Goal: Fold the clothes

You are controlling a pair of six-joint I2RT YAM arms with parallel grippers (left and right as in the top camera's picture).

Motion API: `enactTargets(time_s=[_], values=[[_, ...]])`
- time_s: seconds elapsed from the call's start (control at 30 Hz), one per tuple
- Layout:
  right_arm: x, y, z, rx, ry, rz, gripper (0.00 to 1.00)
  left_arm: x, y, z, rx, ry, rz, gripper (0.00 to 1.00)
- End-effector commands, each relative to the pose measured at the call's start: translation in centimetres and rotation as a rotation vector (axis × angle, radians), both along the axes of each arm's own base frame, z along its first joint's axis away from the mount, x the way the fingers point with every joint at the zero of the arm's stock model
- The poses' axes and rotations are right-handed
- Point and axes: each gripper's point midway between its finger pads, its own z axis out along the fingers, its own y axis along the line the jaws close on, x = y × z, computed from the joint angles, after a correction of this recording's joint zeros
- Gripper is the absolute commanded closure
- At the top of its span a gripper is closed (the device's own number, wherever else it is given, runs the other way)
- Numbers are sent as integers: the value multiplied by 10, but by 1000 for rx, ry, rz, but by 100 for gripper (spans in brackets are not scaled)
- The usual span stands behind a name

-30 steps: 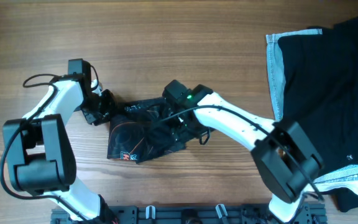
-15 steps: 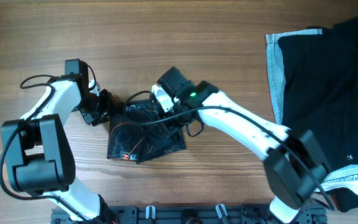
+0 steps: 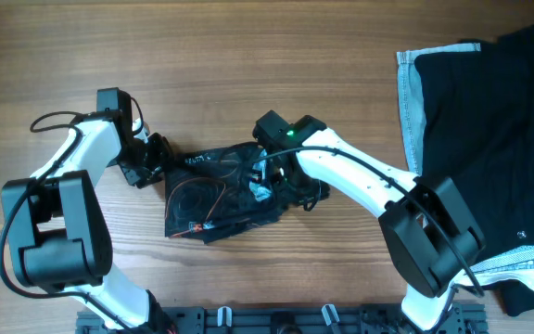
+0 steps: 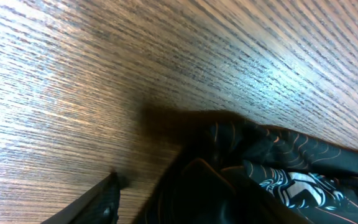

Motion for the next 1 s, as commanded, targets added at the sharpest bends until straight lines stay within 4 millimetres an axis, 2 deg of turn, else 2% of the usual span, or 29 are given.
enactTargets(time_s=[0.0, 0.13, 0.23, 0.3, 0.37, 0.47, 0.57, 0.63, 0.7, 0.73, 0.87, 0.97], values=[[0, -8, 1, -45, -11, -12, 37, -4, 1, 1, -21, 9, 5, 37], [7, -13, 15, -21, -44, -39, 37, 2, 1, 15, -86, -37, 12, 31], [23, -25, 37, 24, -102, -99, 36, 13, -19, 29, -231, -130, -61, 28], [31, -34, 48, 45, -133, -134, 36, 14, -25, 28, -238, -147, -103, 25], [39, -45, 59, 66, -164, -162, 36, 13, -30, 26, -235, -159, -140, 27], [46, -59, 71, 81, -194, -202, 36, 8, -36, 18, -209, -147, -167, 36], [51, -70, 78, 86, -209, -239, 36, -1, -27, 3, -99, -105, -188, 46], [52, -72, 79, 88, -212, -246, 36, -5, -24, -2, -64, -90, -193, 64], [52, -72, 79, 88, -212, -246, 36, -5, -22, -2, -54, -88, -193, 91], [52, -72, 79, 88, -212, -247, 36, -3, -19, -3, -37, -95, -192, 96], [52, -72, 79, 87, -212, -247, 36, 29, 7, 2, 4, -195, -59, 96], [52, -72, 79, 87, -213, -248, 36, 65, 63, 18, 88, -311, 131, 96]])
